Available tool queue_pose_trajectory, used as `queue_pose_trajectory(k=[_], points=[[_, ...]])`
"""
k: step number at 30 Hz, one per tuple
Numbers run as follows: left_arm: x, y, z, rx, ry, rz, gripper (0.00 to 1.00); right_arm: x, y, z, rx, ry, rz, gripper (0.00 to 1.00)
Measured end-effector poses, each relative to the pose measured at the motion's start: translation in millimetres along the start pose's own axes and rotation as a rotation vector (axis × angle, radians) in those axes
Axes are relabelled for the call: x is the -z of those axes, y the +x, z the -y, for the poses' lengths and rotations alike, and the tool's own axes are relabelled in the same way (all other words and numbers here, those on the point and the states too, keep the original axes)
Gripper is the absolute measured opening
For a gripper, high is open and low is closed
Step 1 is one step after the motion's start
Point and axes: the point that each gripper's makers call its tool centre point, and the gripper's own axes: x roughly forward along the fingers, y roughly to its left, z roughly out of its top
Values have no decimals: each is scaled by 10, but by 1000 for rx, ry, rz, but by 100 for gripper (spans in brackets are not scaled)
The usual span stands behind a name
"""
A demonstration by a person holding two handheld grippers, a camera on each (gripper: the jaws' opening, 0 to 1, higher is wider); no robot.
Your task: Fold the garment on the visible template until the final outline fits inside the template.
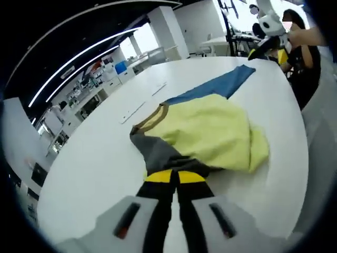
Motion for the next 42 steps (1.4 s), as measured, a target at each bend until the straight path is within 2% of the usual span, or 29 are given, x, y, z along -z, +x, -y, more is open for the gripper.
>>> queue_pose_trajectory(k=[5, 8, 14, 16, 19, 28, 34, 42], points=[[-366, 94, -113, 4, 2, 59, 0, 14, -20, 9, 2, 12, 5, 91], [-455, 216, -159, 14, 5, 69, 0, 20, -32, 17, 6, 18, 8, 91], [-533, 488, -36, 50, 2, 57, 0, 66, -48, 34, 18, 36, 11, 91], [-514, 601, -34, 61, -5, 52, 0, 70, -51, 39, 19, 43, 17, 91], [-501, 744, 0, 77, -66, 53, 0, 88, -45, 36, 22, 53, 20, 91], [-331, 1120, 184, 125, -129, -2, 0, 141, -27, 19, 21, 72, 19, 90], [-184, 1280, 317, 145, -145, -58, 0, 162, -33, 4, 23, 88, 23, 90], [-200, 1257, 300, 141, -171, -47, 0, 215, -37, 11, 27, 109, 24, 90]])
